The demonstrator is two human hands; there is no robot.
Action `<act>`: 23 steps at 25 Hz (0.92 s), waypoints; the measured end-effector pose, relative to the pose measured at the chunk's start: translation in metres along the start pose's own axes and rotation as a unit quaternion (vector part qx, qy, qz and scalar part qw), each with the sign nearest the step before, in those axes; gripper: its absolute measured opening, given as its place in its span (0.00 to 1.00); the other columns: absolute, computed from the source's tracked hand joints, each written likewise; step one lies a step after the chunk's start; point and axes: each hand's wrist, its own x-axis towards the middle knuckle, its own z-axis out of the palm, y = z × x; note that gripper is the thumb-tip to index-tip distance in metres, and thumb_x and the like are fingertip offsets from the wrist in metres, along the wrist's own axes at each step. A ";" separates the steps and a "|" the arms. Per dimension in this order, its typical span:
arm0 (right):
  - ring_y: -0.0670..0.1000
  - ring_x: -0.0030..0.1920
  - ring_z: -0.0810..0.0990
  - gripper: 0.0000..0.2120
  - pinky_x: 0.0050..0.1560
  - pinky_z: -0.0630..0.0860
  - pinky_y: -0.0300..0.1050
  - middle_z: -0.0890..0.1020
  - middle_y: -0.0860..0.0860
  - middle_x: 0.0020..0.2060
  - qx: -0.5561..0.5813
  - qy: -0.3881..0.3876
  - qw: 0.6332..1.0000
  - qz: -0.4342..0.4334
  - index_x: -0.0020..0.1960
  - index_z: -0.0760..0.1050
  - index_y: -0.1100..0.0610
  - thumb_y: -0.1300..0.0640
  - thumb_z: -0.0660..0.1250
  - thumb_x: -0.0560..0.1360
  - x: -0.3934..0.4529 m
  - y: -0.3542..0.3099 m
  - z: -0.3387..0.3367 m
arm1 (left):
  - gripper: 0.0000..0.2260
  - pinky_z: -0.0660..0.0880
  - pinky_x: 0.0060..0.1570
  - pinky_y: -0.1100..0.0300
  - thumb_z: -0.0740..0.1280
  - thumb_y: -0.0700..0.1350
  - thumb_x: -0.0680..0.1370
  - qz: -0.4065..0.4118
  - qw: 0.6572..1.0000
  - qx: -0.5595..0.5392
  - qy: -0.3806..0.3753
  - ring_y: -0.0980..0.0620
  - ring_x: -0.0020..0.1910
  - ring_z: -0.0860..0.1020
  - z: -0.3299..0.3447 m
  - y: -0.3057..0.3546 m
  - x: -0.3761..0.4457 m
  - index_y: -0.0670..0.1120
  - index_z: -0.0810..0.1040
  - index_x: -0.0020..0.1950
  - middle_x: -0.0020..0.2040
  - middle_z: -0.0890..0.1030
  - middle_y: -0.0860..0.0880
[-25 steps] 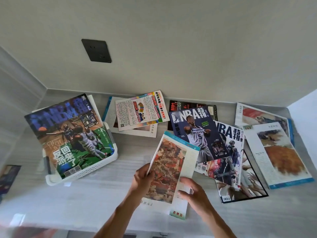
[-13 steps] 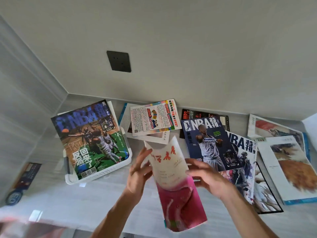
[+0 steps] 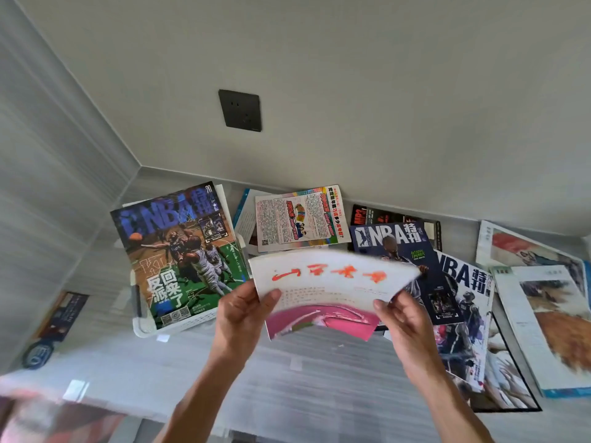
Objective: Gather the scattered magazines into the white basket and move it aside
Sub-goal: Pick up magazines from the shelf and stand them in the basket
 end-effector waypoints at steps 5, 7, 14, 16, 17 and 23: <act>0.47 0.47 0.82 0.08 0.45 0.75 0.32 0.85 0.48 0.47 -0.211 -0.001 0.977 0.031 0.55 0.78 0.56 0.63 0.62 0.80 -0.014 0.023 0.025 | 0.10 0.82 0.40 0.46 0.62 0.44 0.77 0.033 0.960 0.278 -0.010 0.50 0.44 0.84 -0.011 -0.023 -0.010 0.46 0.80 0.55 0.48 0.86 0.51; 0.51 0.38 0.78 0.05 0.35 0.69 0.34 0.80 0.47 0.37 -0.288 0.037 0.957 0.025 0.47 0.76 0.54 0.60 0.63 0.80 -0.012 0.025 0.025 | 0.10 0.80 0.37 0.44 0.61 0.41 0.77 0.040 0.955 0.294 -0.009 0.46 0.41 0.83 -0.007 -0.031 -0.013 0.42 0.79 0.55 0.45 0.85 0.48; 0.39 0.30 0.74 0.09 0.29 0.67 0.35 0.83 0.46 0.33 -0.263 -0.001 0.958 -0.114 0.48 0.78 0.50 0.47 0.64 0.77 0.034 -0.055 0.079 | 0.06 0.77 0.35 0.62 0.68 0.48 0.73 0.081 0.941 0.267 0.190 0.64 0.36 0.80 -0.059 0.050 0.008 0.54 0.82 0.49 0.39 0.82 0.70; 0.38 0.36 0.80 0.08 0.35 0.74 0.36 0.86 0.44 0.39 -0.234 -0.035 0.964 -0.121 0.50 0.80 0.49 0.48 0.66 0.76 0.060 -0.080 0.122 | 0.08 0.78 0.38 0.65 0.69 0.48 0.73 0.090 0.933 0.253 0.242 0.64 0.38 0.82 -0.096 0.075 0.025 0.56 0.82 0.50 0.42 0.84 0.67; 0.42 0.40 0.83 0.05 0.39 0.79 0.42 0.86 0.45 0.42 -0.201 -0.062 0.972 -0.105 0.49 0.80 0.49 0.51 0.67 0.76 0.071 -0.086 0.146 | 0.07 0.79 0.39 0.64 0.70 0.46 0.73 0.081 0.934 0.235 0.257 0.62 0.38 0.82 -0.114 0.081 0.031 0.56 0.83 0.50 0.42 0.85 0.63; 0.58 0.41 0.84 0.07 0.43 0.82 0.60 0.86 0.57 0.47 -0.263 -0.154 0.952 0.002 0.51 0.79 0.61 0.61 0.62 0.79 0.109 -0.055 0.254 | 0.09 0.82 0.46 0.46 0.67 0.37 0.76 -0.070 0.929 0.259 0.255 0.46 0.45 0.83 -0.196 0.053 0.054 0.51 0.81 0.47 0.47 0.84 0.49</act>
